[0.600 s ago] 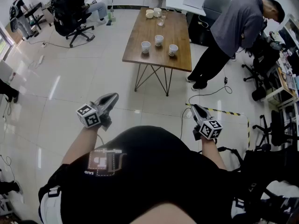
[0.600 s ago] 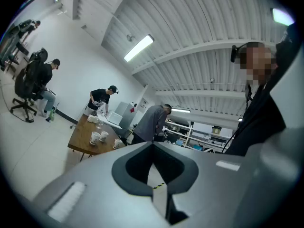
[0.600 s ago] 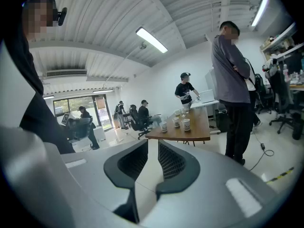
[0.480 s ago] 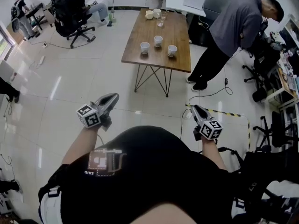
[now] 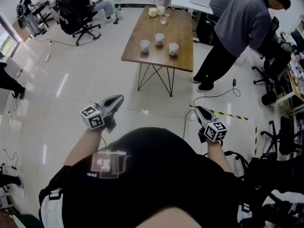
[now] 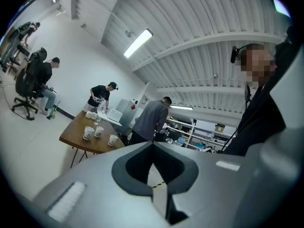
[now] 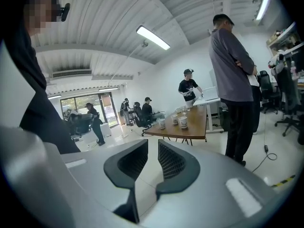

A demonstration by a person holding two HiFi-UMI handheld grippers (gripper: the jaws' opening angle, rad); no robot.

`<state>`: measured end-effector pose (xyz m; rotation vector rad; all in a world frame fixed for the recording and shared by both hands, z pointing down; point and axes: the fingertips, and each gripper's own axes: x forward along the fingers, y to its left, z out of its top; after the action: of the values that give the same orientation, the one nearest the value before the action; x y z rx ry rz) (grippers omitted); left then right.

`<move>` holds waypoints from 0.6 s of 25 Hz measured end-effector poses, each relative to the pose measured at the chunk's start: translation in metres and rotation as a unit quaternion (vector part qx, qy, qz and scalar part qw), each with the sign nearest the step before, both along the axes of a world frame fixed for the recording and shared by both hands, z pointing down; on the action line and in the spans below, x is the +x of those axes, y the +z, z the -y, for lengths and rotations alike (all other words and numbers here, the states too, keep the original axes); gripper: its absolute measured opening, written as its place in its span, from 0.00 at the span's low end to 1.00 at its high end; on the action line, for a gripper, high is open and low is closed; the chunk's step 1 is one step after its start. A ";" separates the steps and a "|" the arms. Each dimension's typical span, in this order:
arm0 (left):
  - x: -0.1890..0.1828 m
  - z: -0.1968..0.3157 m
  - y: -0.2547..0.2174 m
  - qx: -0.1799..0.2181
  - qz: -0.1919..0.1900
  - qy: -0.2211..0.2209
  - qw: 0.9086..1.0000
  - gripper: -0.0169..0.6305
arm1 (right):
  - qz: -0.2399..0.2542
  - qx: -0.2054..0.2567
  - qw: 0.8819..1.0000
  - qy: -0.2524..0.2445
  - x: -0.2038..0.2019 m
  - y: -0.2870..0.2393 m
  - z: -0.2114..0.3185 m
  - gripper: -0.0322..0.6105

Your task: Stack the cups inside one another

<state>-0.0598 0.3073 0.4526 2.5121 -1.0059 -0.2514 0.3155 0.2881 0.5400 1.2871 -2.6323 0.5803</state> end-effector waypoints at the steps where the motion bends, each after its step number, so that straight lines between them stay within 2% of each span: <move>1: 0.004 0.000 0.002 -0.004 0.002 0.000 1.000 0.03 | -0.002 -0.002 1.000 -0.003 0.003 0.003 0.000 0.17; 7: 0.015 0.020 0.008 -0.013 -0.001 0.009 1.000 0.03 | -0.004 -0.017 1.000 0.000 0.014 0.015 0.014 0.17; 11: 0.003 0.047 0.016 -0.017 -0.012 0.015 1.000 0.03 | -0.009 -0.021 1.000 0.006 0.000 0.017 0.030 0.17; 15: -0.003 0.086 0.030 -0.028 -0.028 0.046 0.998 0.03 | -0.026 -0.019 0.999 0.029 -0.010 0.011 0.055 0.17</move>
<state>-0.0625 0.2211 0.4827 2.4781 -0.8609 -0.2608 0.3058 0.2334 0.5510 1.3540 -2.5372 0.5953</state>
